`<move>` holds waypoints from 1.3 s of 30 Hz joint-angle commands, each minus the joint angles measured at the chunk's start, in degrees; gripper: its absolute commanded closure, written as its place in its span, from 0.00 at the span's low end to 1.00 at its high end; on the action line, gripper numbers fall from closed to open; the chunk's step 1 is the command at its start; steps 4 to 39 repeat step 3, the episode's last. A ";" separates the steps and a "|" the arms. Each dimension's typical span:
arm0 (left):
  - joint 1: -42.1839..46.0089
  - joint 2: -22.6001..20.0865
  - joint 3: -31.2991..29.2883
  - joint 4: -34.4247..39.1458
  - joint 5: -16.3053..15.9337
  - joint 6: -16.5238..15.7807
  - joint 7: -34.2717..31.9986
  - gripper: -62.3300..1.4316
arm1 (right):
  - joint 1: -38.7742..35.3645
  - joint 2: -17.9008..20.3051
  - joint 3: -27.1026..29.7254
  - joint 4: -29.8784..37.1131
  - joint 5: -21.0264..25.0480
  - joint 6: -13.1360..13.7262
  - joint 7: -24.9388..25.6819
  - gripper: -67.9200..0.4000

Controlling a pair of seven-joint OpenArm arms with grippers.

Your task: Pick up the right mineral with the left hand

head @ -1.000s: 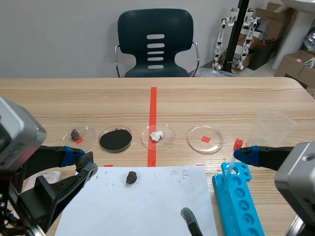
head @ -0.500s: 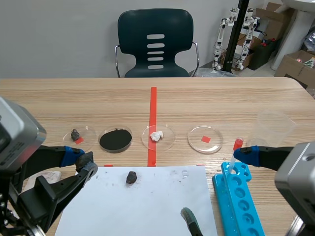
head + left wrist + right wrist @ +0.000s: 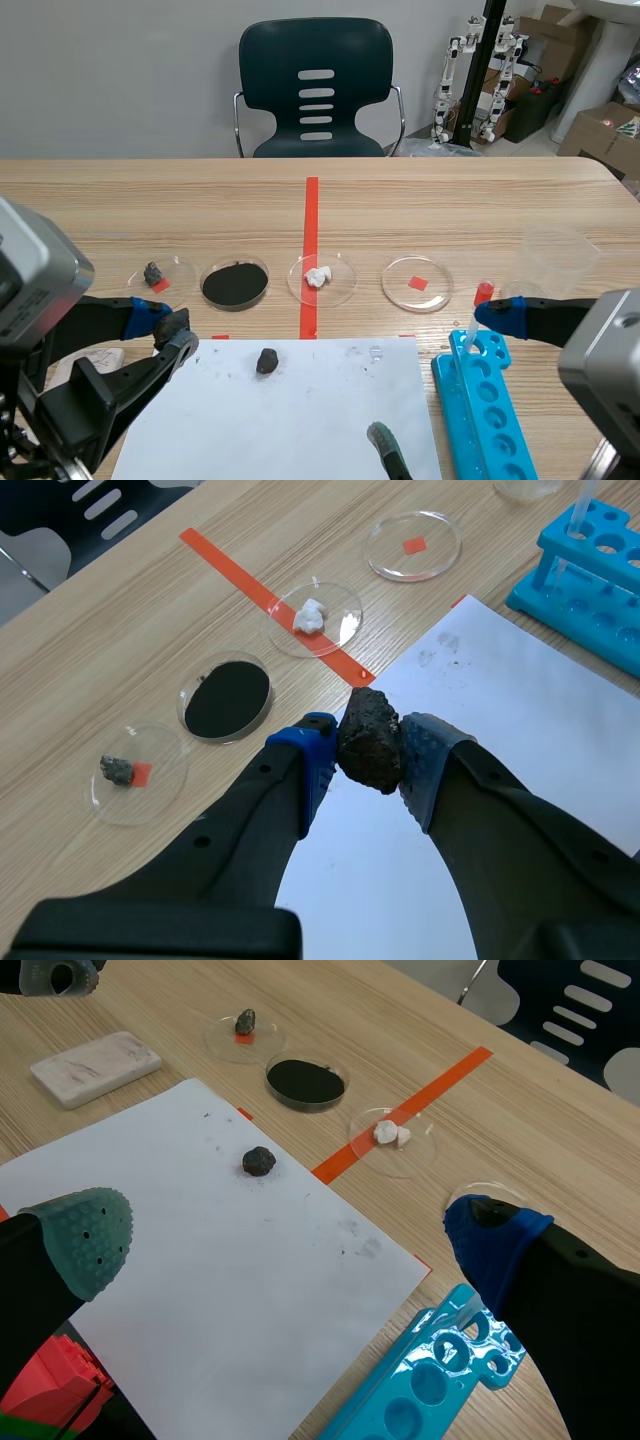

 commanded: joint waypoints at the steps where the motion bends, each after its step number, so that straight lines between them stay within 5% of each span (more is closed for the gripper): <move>1: -0.17 0.44 0.44 0.20 -0.17 0.31 -0.98 0.82 | 0.04 -0.15 0.37 1.16 0.39 0.00 0.85 0.00; 39: -0.17 0.44 0.44 0.20 -0.17 0.31 -0.98 0.82 | 0.04 -0.15 0.37 1.16 0.39 0.00 0.85 0.00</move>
